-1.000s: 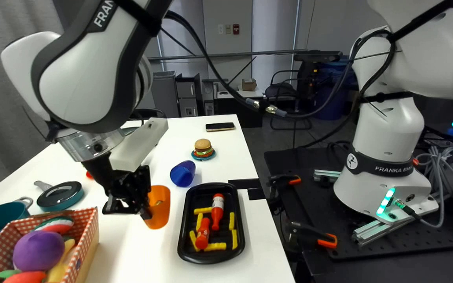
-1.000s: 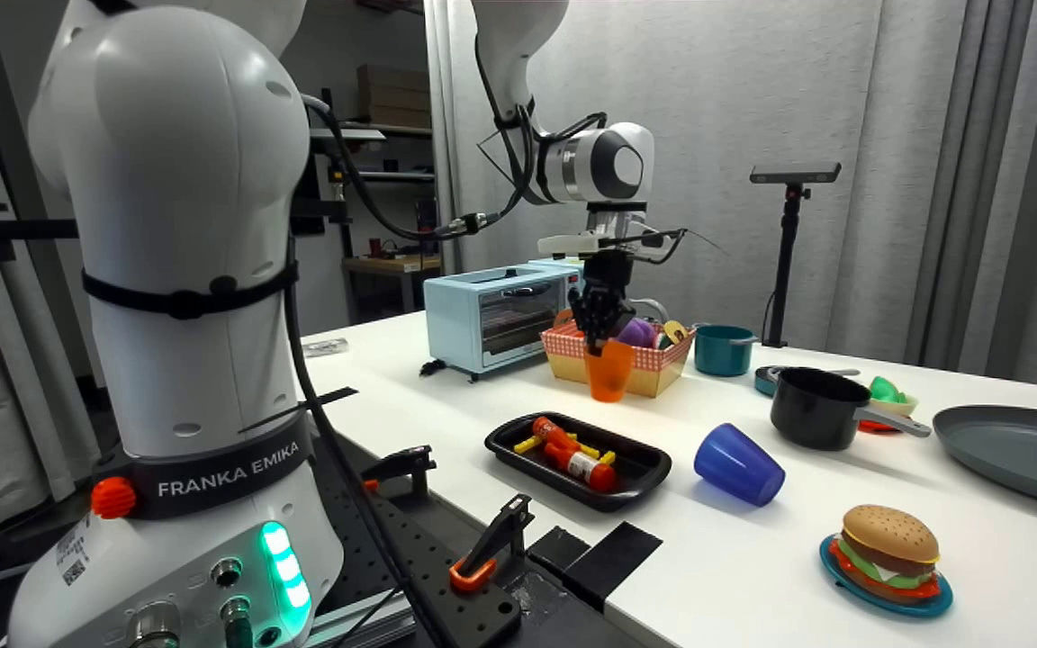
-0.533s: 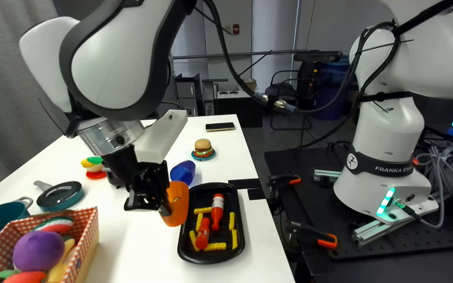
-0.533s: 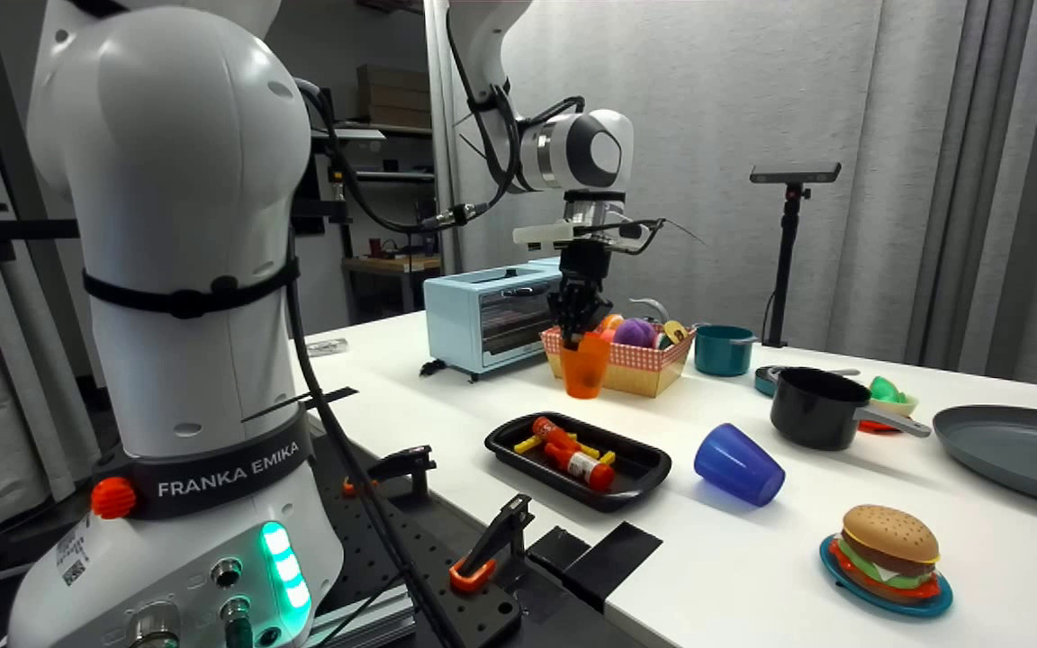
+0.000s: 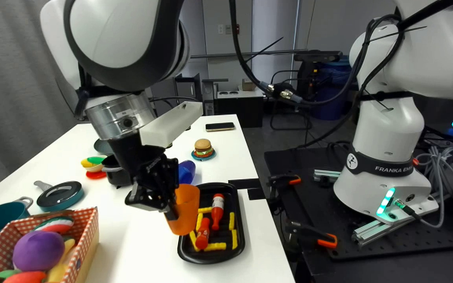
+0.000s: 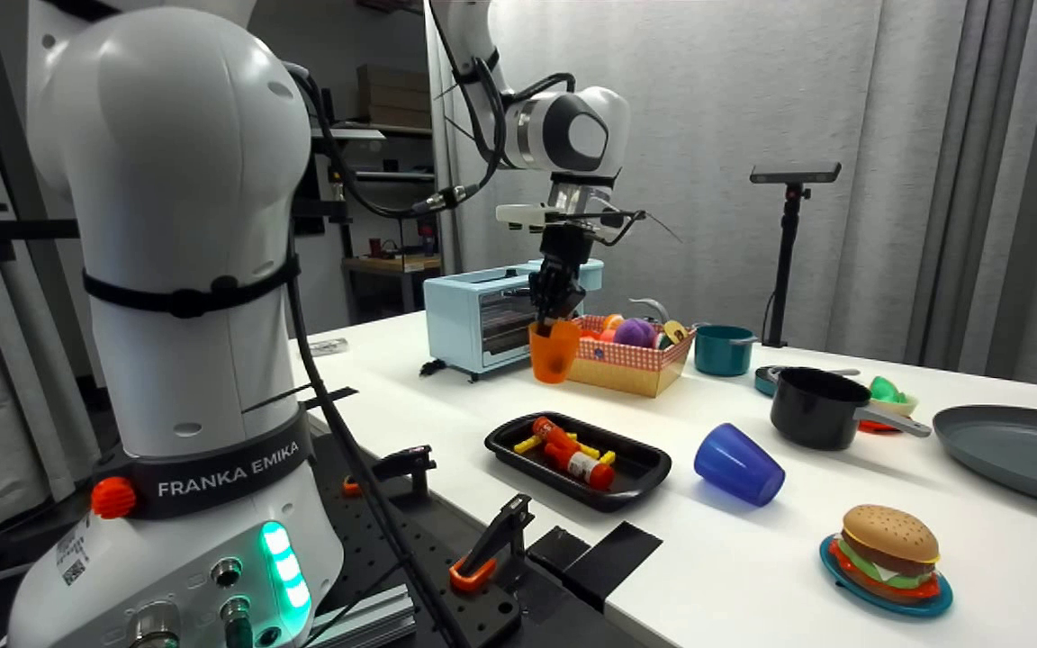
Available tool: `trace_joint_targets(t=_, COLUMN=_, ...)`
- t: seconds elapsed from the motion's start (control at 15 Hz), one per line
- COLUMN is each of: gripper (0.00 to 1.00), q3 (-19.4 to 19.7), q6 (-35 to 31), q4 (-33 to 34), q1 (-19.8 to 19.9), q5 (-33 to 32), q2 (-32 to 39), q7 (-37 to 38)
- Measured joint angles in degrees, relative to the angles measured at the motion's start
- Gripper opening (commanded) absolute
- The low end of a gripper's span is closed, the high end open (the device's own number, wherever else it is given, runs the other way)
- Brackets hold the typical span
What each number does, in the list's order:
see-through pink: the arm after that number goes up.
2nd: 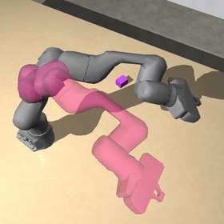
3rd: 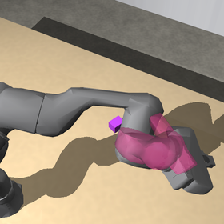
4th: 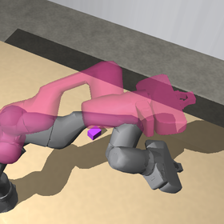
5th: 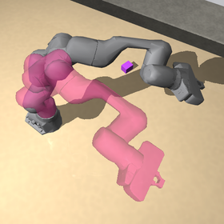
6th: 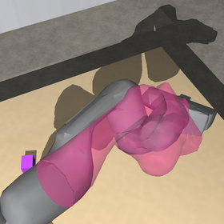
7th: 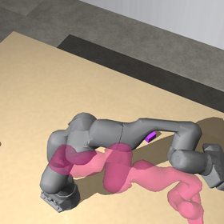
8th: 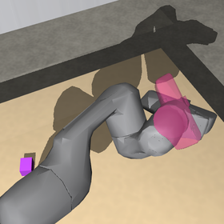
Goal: Pour the content of the orange cup onto the black tray
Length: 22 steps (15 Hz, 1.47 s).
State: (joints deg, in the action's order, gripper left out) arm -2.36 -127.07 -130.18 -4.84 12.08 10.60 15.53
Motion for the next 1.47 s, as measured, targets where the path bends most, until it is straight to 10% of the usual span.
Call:
trace_joint_targets(t=0.73, gripper=0.01, q3=-0.22, q6=0.26, q4=-3.74, q1=3.48, q5=27.08, q2=-0.48, q7=-19.43)
trace_joint_targets(t=1.47, gripper=0.01, q3=1.88, q6=11.29, q4=-2.22, q1=10.31, q5=40.37, q2=0.06, q7=-45.18)
